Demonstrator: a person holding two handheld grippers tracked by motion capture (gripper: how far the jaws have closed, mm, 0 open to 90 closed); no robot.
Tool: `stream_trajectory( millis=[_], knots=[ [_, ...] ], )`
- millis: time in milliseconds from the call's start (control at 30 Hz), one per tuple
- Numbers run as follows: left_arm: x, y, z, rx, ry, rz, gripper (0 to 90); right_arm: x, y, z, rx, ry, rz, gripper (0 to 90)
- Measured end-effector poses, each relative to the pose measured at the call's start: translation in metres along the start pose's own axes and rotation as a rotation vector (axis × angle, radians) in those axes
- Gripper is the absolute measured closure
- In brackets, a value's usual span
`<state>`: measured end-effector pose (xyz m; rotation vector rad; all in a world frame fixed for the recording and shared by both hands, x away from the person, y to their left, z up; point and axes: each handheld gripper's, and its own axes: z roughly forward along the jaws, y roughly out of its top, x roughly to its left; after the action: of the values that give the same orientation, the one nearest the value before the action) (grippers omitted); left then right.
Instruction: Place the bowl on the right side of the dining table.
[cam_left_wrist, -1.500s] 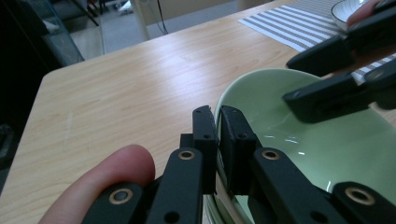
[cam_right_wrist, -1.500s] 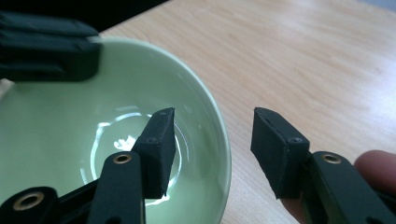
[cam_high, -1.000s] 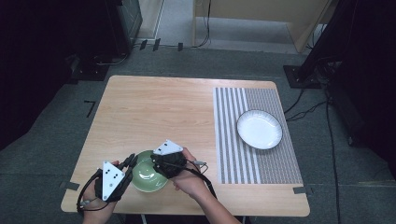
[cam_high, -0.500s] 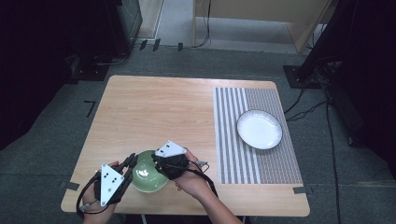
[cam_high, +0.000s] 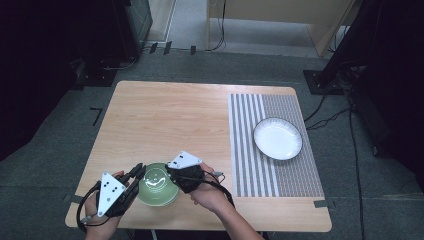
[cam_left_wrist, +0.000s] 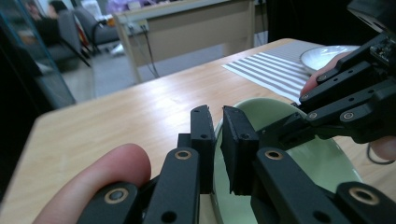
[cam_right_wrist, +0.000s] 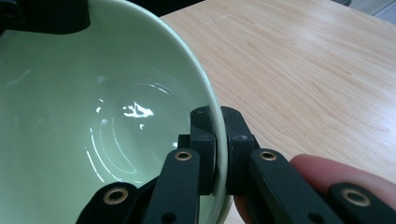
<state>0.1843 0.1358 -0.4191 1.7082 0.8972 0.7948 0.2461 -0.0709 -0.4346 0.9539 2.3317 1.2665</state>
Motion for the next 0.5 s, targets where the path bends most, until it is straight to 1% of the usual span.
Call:
stream_trajectory(
  millis=[33, 67, 100, 133, 167, 200, 233, 267, 300, 367, 400, 467, 500],
  knots=[
    [0.001, -0.001, 0.002, 0.017, -0.010, -0.015, 78.5, 0.002, 0.000, -0.001, -0.007, -0.030, -0.013, 86.1],
    [0.001, -0.002, 0.003, 0.033, -0.031, -0.018, 72.0, 0.003, 0.000, -0.001, -0.009, -0.039, -0.019, 86.1],
    [0.001, -0.002, 0.003, 0.033, -0.031, -0.018, 64.3, 0.003, 0.000, -0.001, -0.009, -0.039, -0.019, 86.1],
    [0.001, -0.003, 0.005, 0.060, -0.049, -0.031, 64.3, 0.003, 0.000, -0.002, -0.013, -0.050, -0.023, 86.1],
    [0.001, -0.005, 0.008, 0.102, -0.067, -0.042, 51.3, 0.004, -0.001, -0.002, -0.013, -0.058, -0.012, 86.1],
    [0.002, -0.006, 0.011, 0.132, -0.071, -0.053, 48.7, 0.003, -0.002, -0.002, -0.012, -0.062, -0.008, 86.1],
    [0.002, -0.008, 0.013, 0.156, -0.071, -0.060, 47.9, 0.003, -0.003, -0.002, -0.015, -0.068, -0.007, 86.1],
    [0.002, -0.008, 0.013, 0.156, -0.071, -0.060, 48.1, 0.003, -0.003, -0.002, -0.015, -0.068, -0.007, 86.1],
    [0.003, -0.011, 0.016, 0.189, -0.064, -0.067, 48.1, 0.003, -0.003, -0.002, -0.017, -0.072, -0.006, 86.1],
    [0.004, -0.013, 0.021, 0.232, -0.053, -0.085, 51.9, 0.004, -0.004, -0.003, -0.028, -0.078, -0.004, 86.1],
    [0.005, -0.014, 0.022, 0.235, -0.040, -0.096, 53.2, 0.005, -0.005, -0.004, -0.034, -0.082, -0.005, 86.0],
    [0.006, -0.013, 0.025, 0.254, -0.018, -0.111, 63.7, 0.009, -0.004, -0.006, -0.044, -0.111, -0.020, 85.9],
    [0.006, -0.013, 0.025, 0.261, -0.012, -0.118, 65.4, 0.010, -0.005, -0.006, -0.049, -0.114, -0.029, 85.9]
  ],
)
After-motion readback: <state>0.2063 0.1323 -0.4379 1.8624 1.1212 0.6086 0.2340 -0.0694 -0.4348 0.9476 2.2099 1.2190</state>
